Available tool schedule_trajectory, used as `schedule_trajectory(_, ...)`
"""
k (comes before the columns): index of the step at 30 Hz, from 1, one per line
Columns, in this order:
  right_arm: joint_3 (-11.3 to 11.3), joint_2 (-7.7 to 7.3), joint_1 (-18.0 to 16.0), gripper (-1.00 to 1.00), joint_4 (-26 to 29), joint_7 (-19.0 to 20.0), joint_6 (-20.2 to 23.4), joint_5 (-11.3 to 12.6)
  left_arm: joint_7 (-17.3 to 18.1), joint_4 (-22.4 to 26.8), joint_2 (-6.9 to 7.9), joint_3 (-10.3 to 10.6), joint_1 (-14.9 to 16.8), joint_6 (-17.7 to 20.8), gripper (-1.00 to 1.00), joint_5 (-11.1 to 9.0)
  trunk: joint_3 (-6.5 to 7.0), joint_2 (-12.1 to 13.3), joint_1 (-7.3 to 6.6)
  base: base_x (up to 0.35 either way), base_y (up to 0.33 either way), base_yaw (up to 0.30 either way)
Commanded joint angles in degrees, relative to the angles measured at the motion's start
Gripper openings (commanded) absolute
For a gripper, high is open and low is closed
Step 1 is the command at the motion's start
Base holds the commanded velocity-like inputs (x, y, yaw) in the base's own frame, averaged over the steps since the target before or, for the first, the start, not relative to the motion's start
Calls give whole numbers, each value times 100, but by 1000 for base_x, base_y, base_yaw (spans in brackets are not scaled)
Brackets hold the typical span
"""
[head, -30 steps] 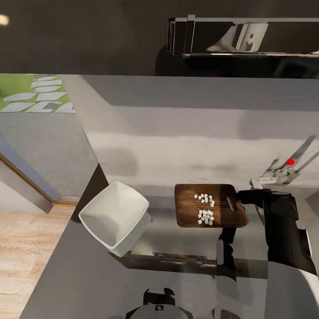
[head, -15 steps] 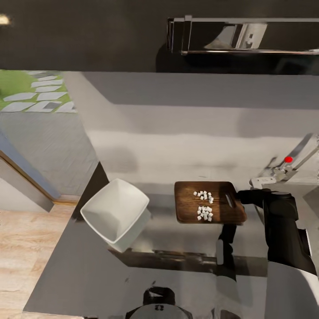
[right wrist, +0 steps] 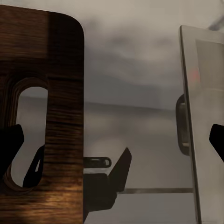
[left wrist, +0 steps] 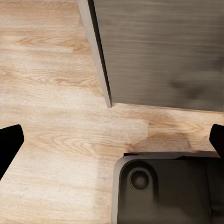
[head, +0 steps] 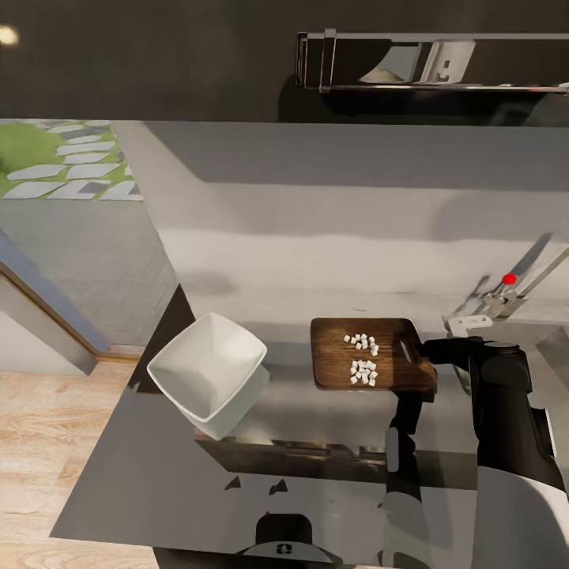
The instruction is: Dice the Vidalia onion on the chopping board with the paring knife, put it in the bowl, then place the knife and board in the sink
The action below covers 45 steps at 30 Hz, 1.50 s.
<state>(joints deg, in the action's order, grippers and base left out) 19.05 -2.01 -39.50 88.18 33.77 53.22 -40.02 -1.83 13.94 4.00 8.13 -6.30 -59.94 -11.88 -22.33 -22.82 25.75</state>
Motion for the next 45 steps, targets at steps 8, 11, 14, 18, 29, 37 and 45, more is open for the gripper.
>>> schedule_trajectory(8, 1, -1, -5, 100, 6, 59, 13, -59, -19, 12, 5, 49, -3, -6, 100, -42, -8, -10, 3, 0, 0, 0)
schedule_trajectory(11, 2, -1, -6, 100, 6, 59, 13, -59, -19, 12, 5, 49, -3, -6, 100, -42, -15, -10, 3, 0, 0, 0)
schedule_trajectory(14, 2, -1, -5, 100, 6, 59, 13, -59, -19, 12, 5, 49, -2, -6, 100, -42, -35, -10, 3, 0, 0, 0)
schedule_trajectory(18, 2, -1, -5, 100, 6, 59, 13, -59, -19, 12, 5, 49, -2, -6, 100, -42, -65, -10, 3, 0, 0, 0)
schedule_trajectory(29, 2, -1, -5, 100, 6, 59, 13, -54, -19, 12, 5, 49, -2, -6, 100, -42, -149, -10, 3, 0, 0, 0)
schedule_trajectory(37, 2, -1, -5, 100, 6, 59, 13, -58, -19, 12, 5, 49, -2, -6, 100, -42, -210, -10, 3, 0, 0, 0)
schedule_trajectory(45, 2, -1, -5, 100, 6, 59, 13, -55, -19, 12, 5, 49, -3, -6, 100, -42, -271, -10, 3, 0, 0, 0)
